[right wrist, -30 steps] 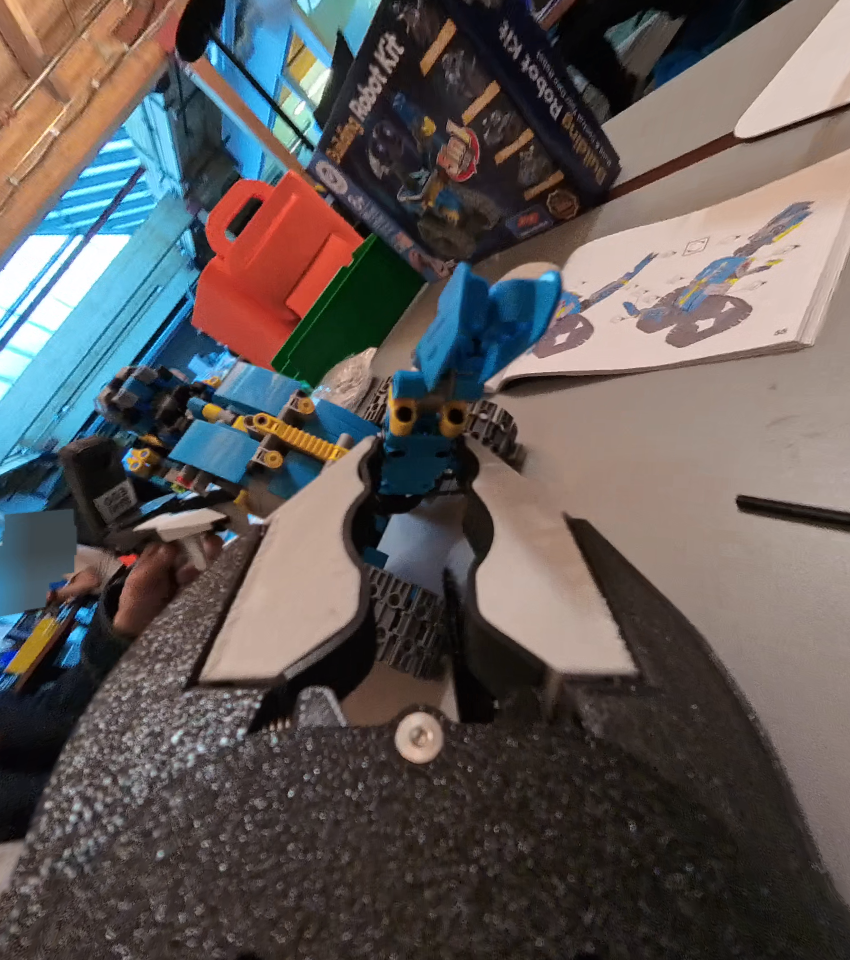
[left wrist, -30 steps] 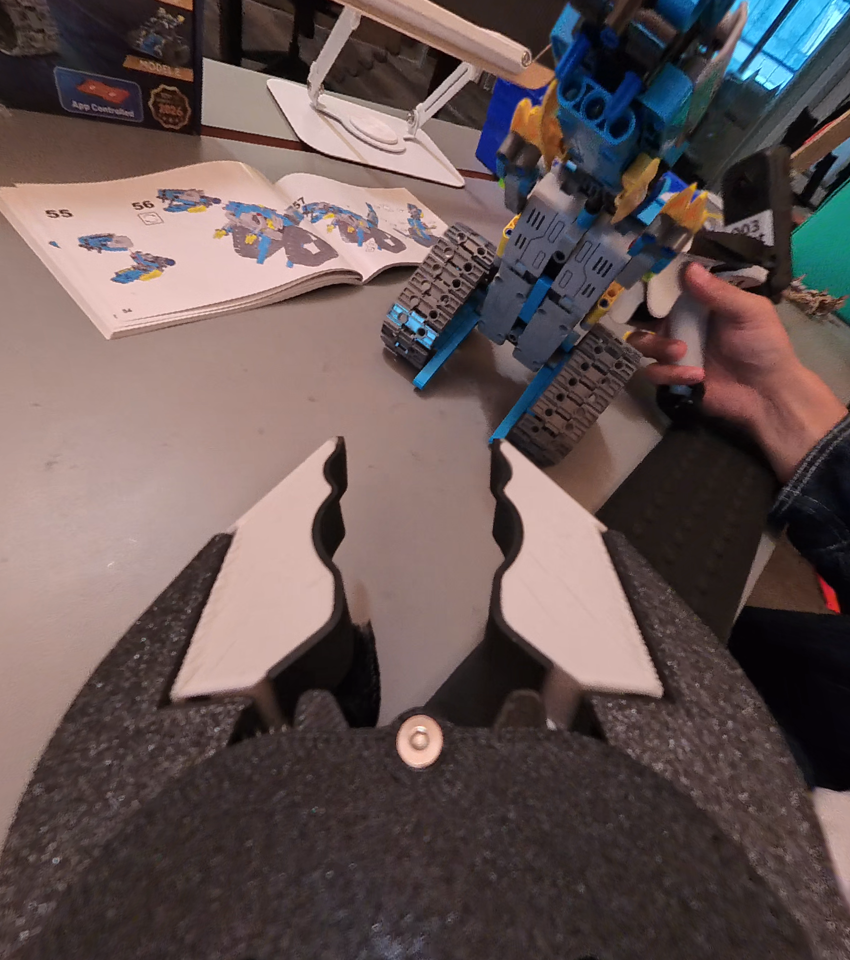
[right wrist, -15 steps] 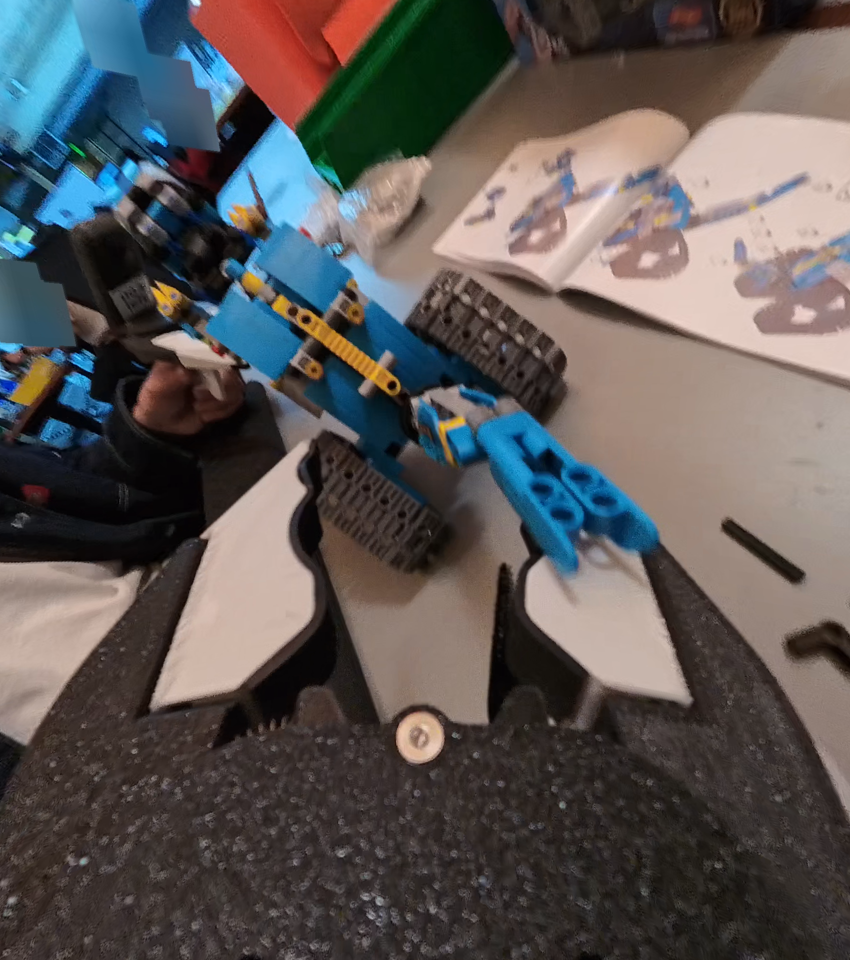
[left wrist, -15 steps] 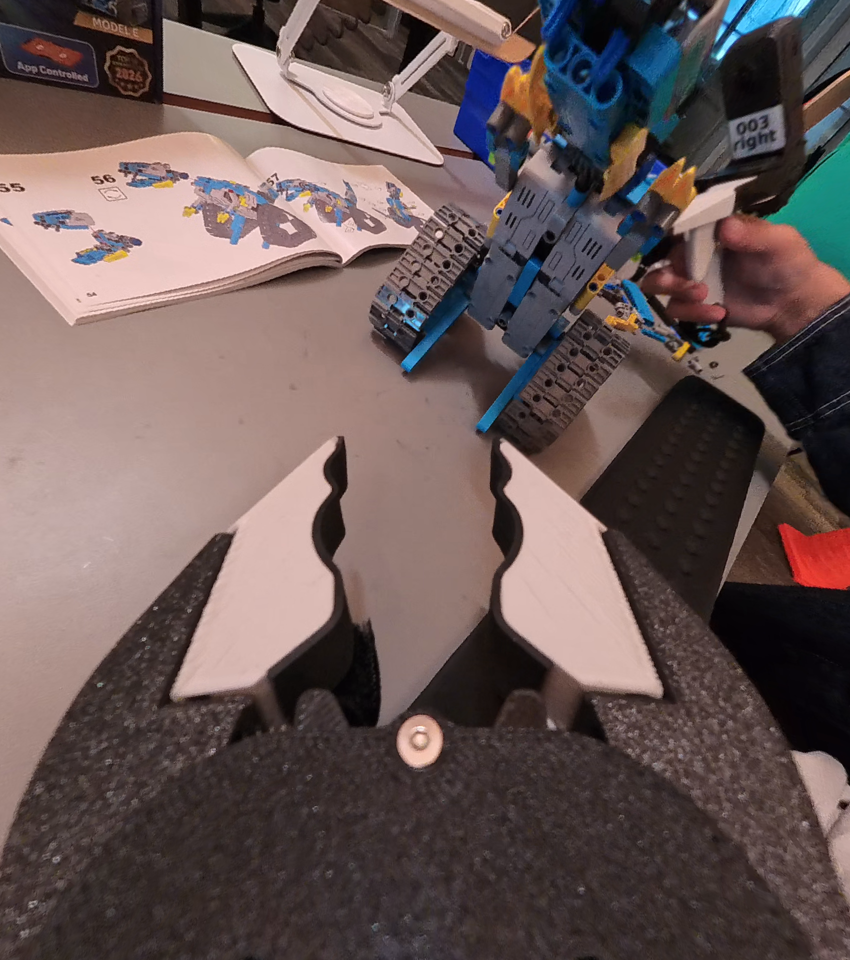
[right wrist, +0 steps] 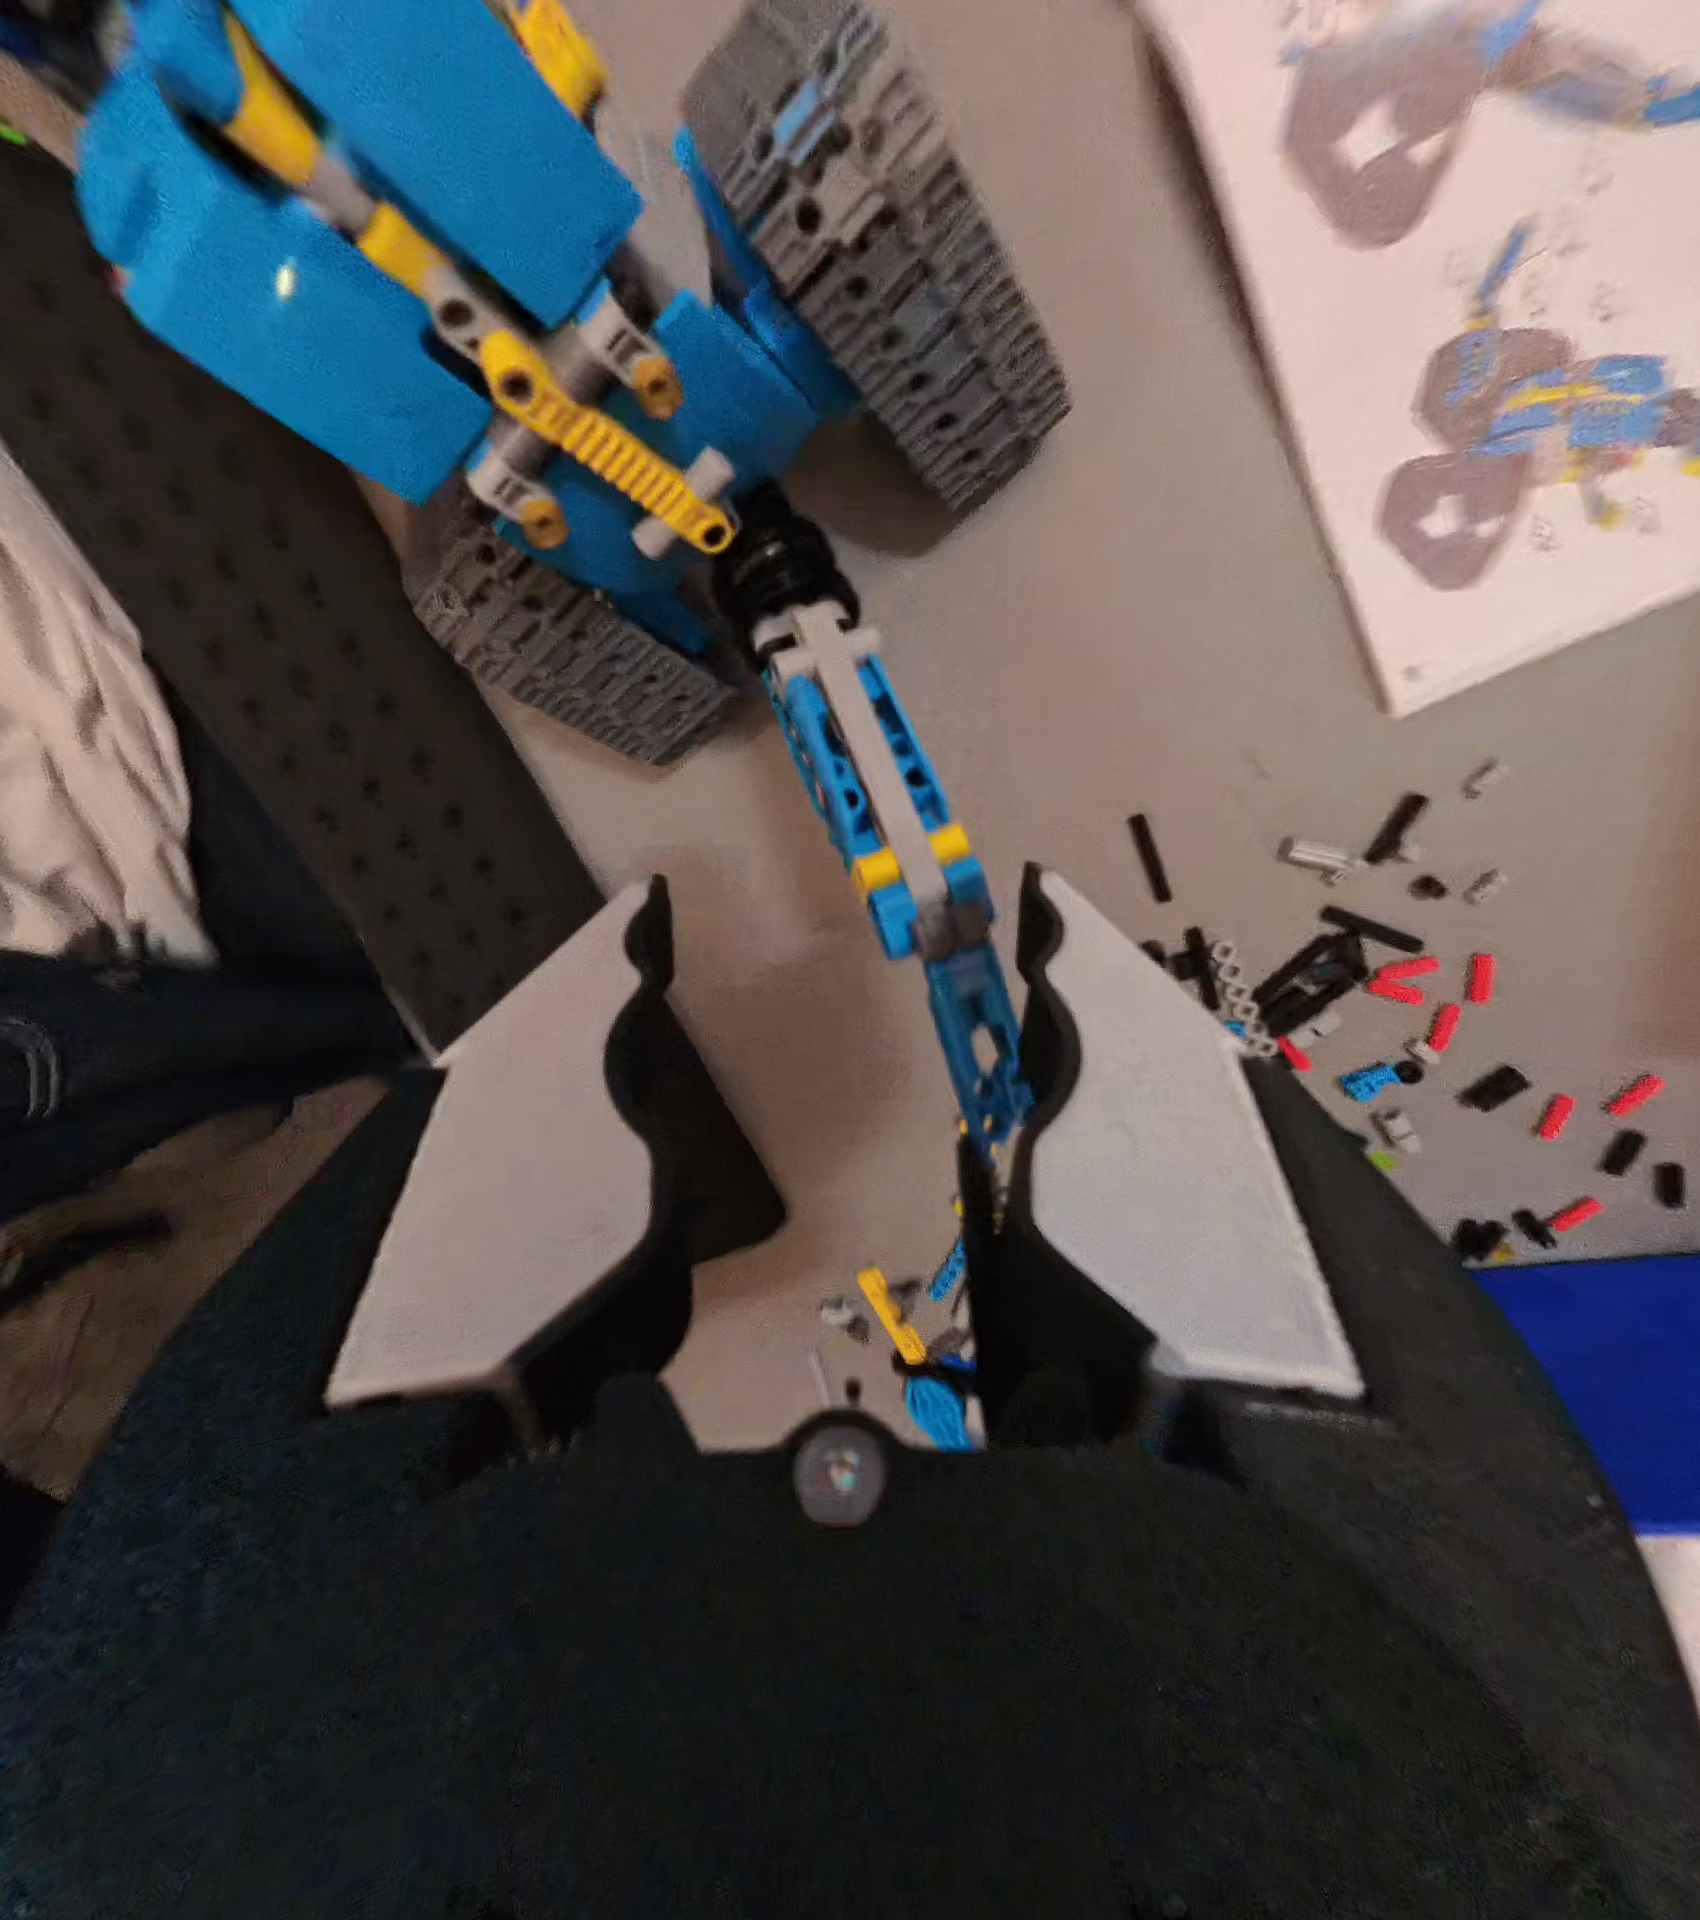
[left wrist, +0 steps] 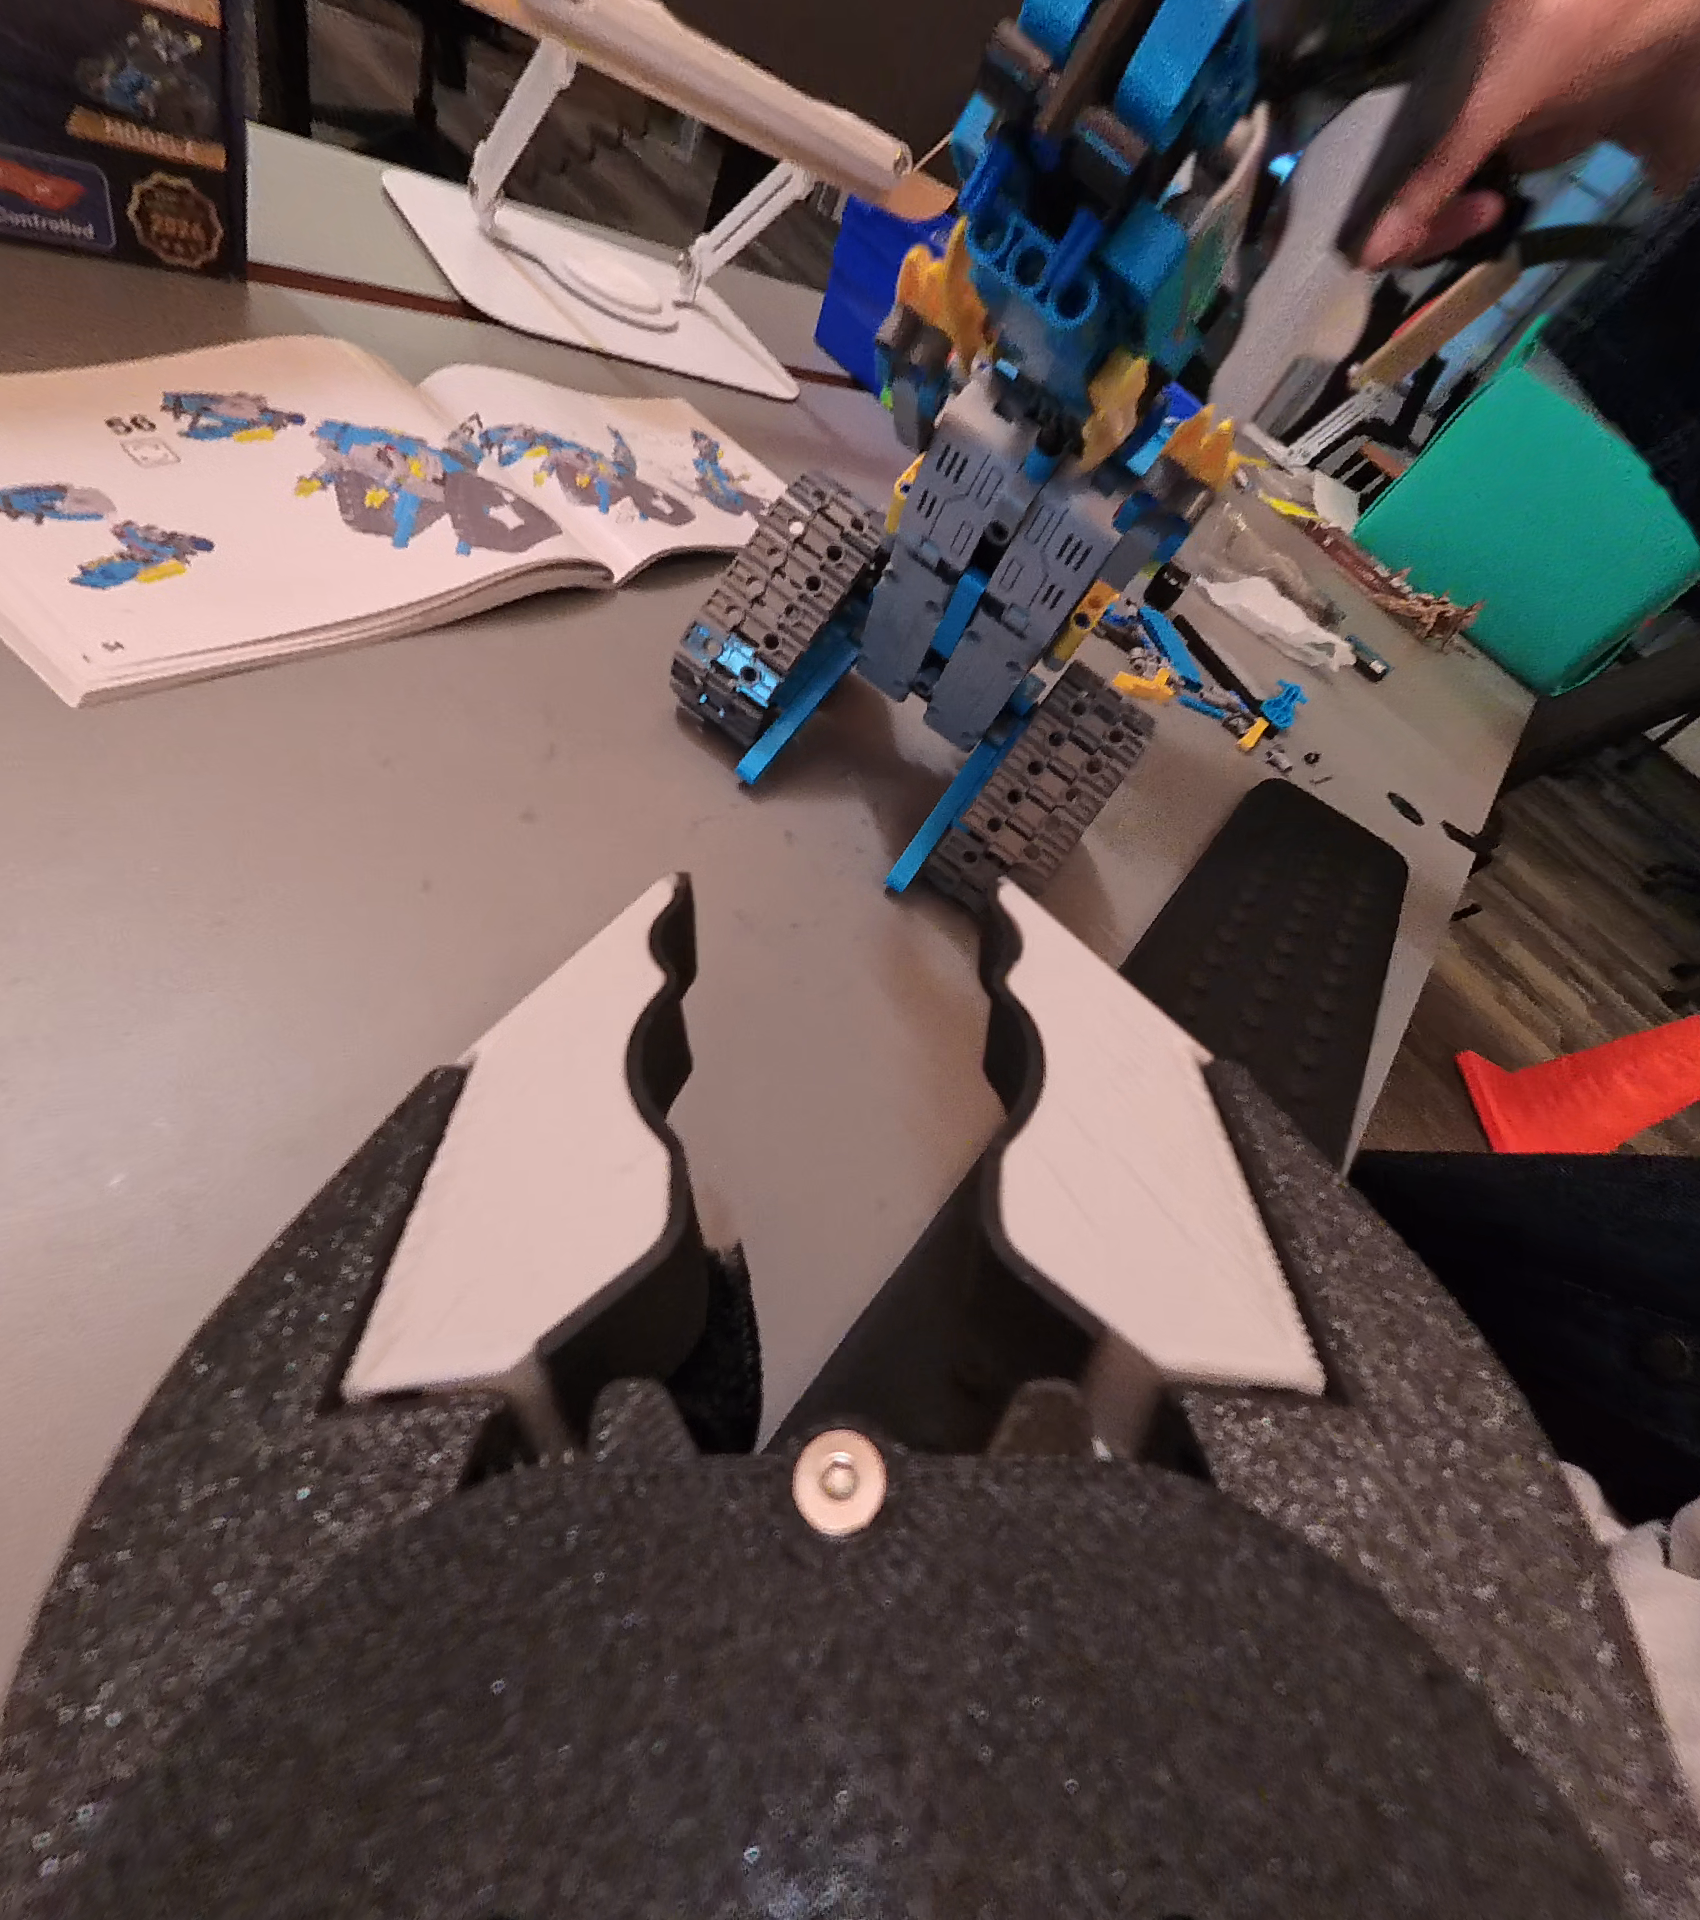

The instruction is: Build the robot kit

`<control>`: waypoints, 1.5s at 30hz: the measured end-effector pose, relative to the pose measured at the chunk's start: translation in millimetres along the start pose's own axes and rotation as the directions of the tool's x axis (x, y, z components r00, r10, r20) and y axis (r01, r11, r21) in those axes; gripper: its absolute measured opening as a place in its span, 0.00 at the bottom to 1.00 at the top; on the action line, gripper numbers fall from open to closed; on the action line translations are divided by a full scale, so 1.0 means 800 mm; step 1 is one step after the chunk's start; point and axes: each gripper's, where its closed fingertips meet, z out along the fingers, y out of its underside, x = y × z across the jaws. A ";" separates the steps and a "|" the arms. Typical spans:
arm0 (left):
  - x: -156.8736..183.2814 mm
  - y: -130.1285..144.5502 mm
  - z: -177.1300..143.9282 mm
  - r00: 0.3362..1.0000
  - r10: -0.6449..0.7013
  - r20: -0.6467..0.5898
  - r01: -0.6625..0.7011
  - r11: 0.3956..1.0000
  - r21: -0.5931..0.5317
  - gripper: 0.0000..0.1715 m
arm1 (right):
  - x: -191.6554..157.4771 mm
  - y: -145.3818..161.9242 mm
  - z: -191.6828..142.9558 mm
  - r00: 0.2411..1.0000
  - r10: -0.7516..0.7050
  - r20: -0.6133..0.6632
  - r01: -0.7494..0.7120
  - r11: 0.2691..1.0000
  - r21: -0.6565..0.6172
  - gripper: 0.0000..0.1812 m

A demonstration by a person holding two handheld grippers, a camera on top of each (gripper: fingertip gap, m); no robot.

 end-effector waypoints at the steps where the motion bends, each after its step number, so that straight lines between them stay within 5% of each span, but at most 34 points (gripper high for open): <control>1: 0.000 -0.002 -0.003 1.000 0.009 -0.003 -0.009 1.000 0.009 0.32 | -0.002 -0.001 0.012 0.999 -0.005 0.046 0.010 0.996 -0.093 0.38; 3: -0.003 -0.005 -0.006 0.998 0.057 0.013 -0.058 0.998 0.026 0.32 | 0.004 -0.001 0.029 0.997 -0.003 0.076 0.022 0.967 -0.252 0.40; 8: 0.001 -0.007 -0.009 0.997 0.078 -0.016 -0.077 0.996 0.050 0.32 | 0.004 -0.013 0.051 0.990 0.041 0.136 0.022 0.900 -0.436 0.24; 10: 0.002 -0.009 -0.013 0.997 0.075 -0.025 -0.073 0.995 0.069 0.32 | 0.003 -0.012 0.057 0.992 0.030 0.122 0.031 0.884 -0.466 0.18; 14: 0.001 -0.012 -0.017 0.998 0.053 -0.043 -0.049 0.995 0.089 0.32 | 0.007 -0.002 0.058 0.997 -0.037 0.071 0.069 0.850 -0.523 0.23; 16: -0.001 -0.011 -0.017 0.998 0.040 -0.044 -0.037 0.996 0.085 0.32 | 0.004 -0.002 0.058 0.996 -0.046 0.076 0.079 0.848 -0.524 0.15; 21: 0.001 -0.011 -0.017 0.997 0.073 -0.022 -0.071 0.993 0.093 0.32 | 0.007 -0.001 0.060 0.982 -0.189 0.014 0.172 0.857 -0.485 0.15; 33: -0.001 -0.013 -0.019 0.998 0.041 -0.040 -0.037 0.994 0.106 0.32 | 0.019 -0.006 0.060 0.696 -0.626 -0.352 0.426 0.755 -0.499 0.14; 39: -0.002 -0.014 -0.020 0.998 0.024 -0.050 -0.018 0.993 0.115 0.32 | 0.002 -0.008 0.054 0.752 -0.509 -0.418 0.384 0.854 -0.350 0.31; 43: -0.004 -0.015 -0.021 0.999 0.011 -0.054 -0.005 0.993 0.116 0.32 | -0.034 -0.019 0.024 0.804 -0.264 -0.533 0.326 0.945 0.022 0.38; 45: -0.003 -0.014 -0.020 0.999 0.021 -0.049 -0.015 0.994 0.111 0.32 | -0.070 -0.010 0.032 0.879 -0.105 -0.465 0.257 0.926 0.277 0.41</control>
